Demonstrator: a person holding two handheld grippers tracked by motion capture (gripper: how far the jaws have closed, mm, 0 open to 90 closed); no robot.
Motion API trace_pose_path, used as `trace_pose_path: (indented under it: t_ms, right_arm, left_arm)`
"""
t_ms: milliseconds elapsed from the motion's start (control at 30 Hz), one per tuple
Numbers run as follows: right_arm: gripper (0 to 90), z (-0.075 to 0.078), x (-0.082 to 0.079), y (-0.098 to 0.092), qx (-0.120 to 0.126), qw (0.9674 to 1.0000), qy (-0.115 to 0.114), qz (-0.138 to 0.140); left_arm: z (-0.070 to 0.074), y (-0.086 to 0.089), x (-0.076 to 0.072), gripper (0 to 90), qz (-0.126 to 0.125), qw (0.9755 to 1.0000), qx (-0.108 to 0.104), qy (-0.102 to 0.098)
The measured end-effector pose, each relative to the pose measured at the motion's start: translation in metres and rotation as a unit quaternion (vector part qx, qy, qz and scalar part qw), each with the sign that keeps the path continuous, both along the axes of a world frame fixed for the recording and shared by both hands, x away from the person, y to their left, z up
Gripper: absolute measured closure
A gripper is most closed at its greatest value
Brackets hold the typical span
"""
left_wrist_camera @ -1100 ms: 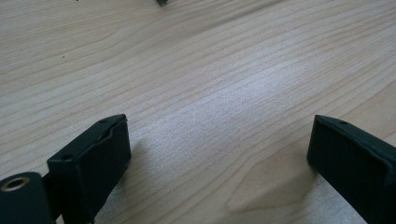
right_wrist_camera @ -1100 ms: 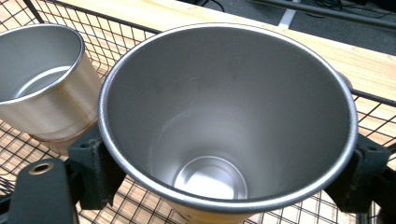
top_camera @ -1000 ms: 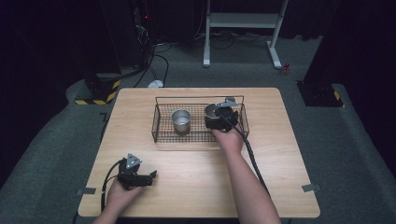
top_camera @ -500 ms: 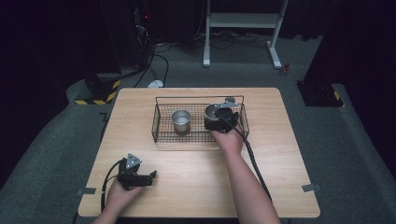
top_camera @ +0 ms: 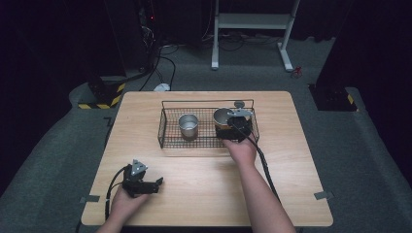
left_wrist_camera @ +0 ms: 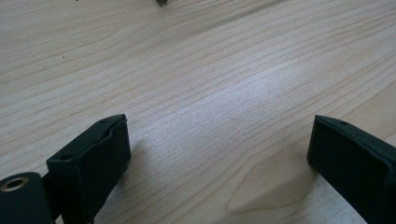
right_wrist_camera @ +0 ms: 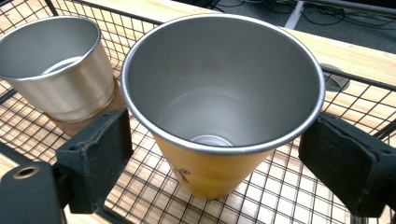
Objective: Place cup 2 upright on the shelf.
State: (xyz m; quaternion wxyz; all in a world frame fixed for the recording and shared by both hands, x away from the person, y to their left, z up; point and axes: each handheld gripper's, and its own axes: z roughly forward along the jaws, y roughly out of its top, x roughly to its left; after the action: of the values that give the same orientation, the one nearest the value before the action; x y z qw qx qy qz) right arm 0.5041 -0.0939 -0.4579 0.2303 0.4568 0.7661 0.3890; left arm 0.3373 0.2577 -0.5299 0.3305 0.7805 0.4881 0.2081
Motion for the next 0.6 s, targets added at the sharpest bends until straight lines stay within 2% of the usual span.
trace_pose_path:
  t_ms: [367,600]
  right_arm:
    - [9.6,0.003,-0.009,-0.007,0.006,0.9999,-0.010,0.002]
    - [9.6,0.005,-0.021,-0.014,0.011,0.9999,-0.013,0.001]
  left_arm:
    - [0.000,0.000,0.000,6.2,-0.002,1.0000,0.002,-0.002]
    - [0.000,0.000,0.000,6.1,-0.001,1.0000,0.002,-0.001]
